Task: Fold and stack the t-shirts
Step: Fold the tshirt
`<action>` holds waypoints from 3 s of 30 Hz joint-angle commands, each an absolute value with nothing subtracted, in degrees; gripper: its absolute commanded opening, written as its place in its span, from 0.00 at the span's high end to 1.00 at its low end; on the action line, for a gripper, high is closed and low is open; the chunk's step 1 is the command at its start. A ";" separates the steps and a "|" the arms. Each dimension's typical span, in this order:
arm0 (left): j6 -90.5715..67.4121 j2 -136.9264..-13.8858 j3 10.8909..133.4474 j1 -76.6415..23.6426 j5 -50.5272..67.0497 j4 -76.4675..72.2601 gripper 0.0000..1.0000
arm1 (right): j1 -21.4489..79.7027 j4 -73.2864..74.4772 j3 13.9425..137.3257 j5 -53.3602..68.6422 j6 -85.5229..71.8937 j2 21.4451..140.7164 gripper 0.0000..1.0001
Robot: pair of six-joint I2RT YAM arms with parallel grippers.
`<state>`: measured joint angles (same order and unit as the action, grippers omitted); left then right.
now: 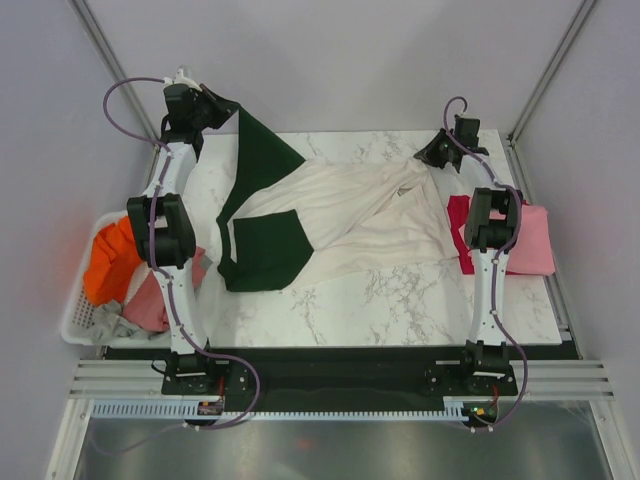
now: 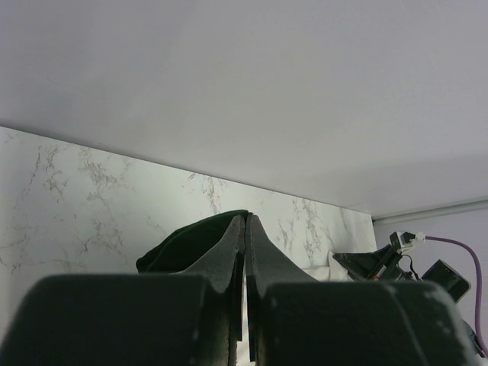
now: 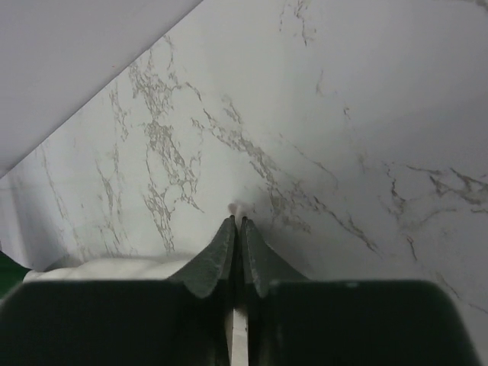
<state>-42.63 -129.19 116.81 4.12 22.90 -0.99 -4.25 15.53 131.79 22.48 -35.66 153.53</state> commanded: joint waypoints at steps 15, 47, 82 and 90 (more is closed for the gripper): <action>-40.35 -116.64 109.70 5.45 24.44 -8.17 0.98 | -10.37 -15.72 109.18 29.18 -48.60 134.39 1.00; -31.74 -94.58 84.30 2.91 33.06 -13.28 0.98 | -11.07 -13.80 95.10 31.47 -44.38 129.91 0.95; -29.01 -86.90 64.57 -3.43 1.93 -11.69 0.98 | -10.11 -28.39 85.07 28.74 -36.48 121.46 1.00; -31.29 -110.44 92.70 -0.09 7.55 -9.58 0.98 | -8.18 -31.64 89.82 29.53 -32.62 125.85 1.00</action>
